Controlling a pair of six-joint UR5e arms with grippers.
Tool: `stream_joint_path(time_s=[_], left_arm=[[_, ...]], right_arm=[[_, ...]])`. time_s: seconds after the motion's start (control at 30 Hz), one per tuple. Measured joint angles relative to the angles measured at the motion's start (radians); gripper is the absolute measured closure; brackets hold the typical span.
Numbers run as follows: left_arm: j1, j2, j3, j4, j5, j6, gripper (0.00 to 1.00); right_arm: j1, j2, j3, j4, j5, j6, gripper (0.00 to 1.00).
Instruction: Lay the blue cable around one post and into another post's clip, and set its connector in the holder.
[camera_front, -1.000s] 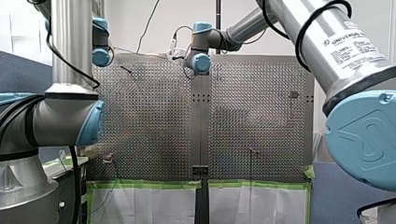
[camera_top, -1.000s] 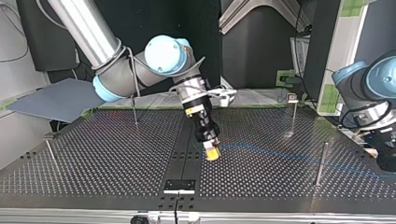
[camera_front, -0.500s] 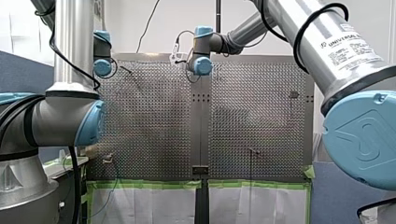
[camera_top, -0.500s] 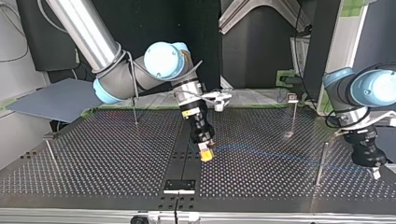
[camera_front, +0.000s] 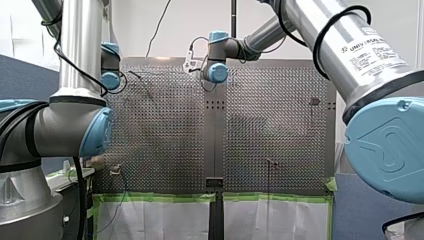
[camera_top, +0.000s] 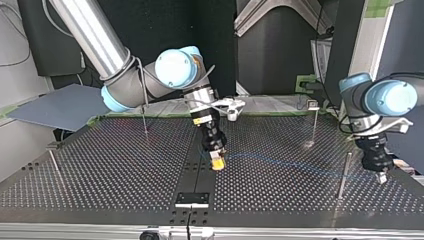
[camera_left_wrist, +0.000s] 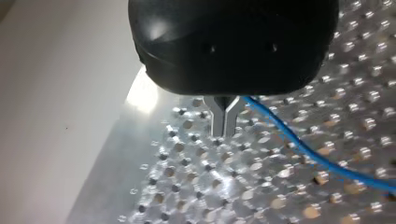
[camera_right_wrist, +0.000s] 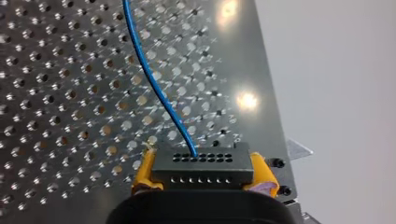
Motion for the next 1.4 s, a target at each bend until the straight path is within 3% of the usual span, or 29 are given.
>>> stream_joint_path(time_s=[0.23,0.53,0.8,0.87,0.9,0.93,0.97,1.0,1.07,1.4], left_arm=[[-0.022,-0.035,-0.011,-0.004,0.027,0.004,1.00],[-0.049,-0.041,-0.043,0.001,0.010,0.017,1.00],[-0.070,-0.041,-0.051,0.015,0.048,0.027,1.00],[-0.072,-0.041,-0.051,0.014,0.062,0.026,0.67],[-0.073,-0.042,-0.051,0.013,0.065,0.025,0.67],[-0.073,-0.042,-0.051,0.010,0.065,0.023,0.49],[-0.073,-0.042,-0.051,0.004,0.063,0.020,0.38],[-0.073,-0.042,-0.051,-0.001,0.059,0.016,0.38],[-0.073,-0.041,-0.051,-0.016,0.046,0.003,0.18],[-0.069,-0.042,-0.051,-0.060,0.035,-0.075,0.10]], right_arm=[[-0.001,0.019,0.000,0.033,0.005,-0.004,1.00],[0.010,0.061,0.004,0.080,0.055,-0.014,1.00],[0.008,0.070,0.059,0.048,0.076,-0.016,1.00],[0.005,0.070,0.076,0.033,0.081,-0.014,1.00],[0.004,0.071,0.083,0.026,0.082,-0.013,1.00],[0.002,0.070,0.091,0.018,0.083,-0.012,1.00],[0.000,0.071,0.102,0.007,0.084,-0.011,1.00],[-0.002,0.071,0.111,-0.001,0.086,-0.010,1.00],[-0.006,0.071,0.132,-0.022,0.095,-0.009,1.00],[-0.026,0.071,0.230,-0.120,0.168,-0.011,1.00]])
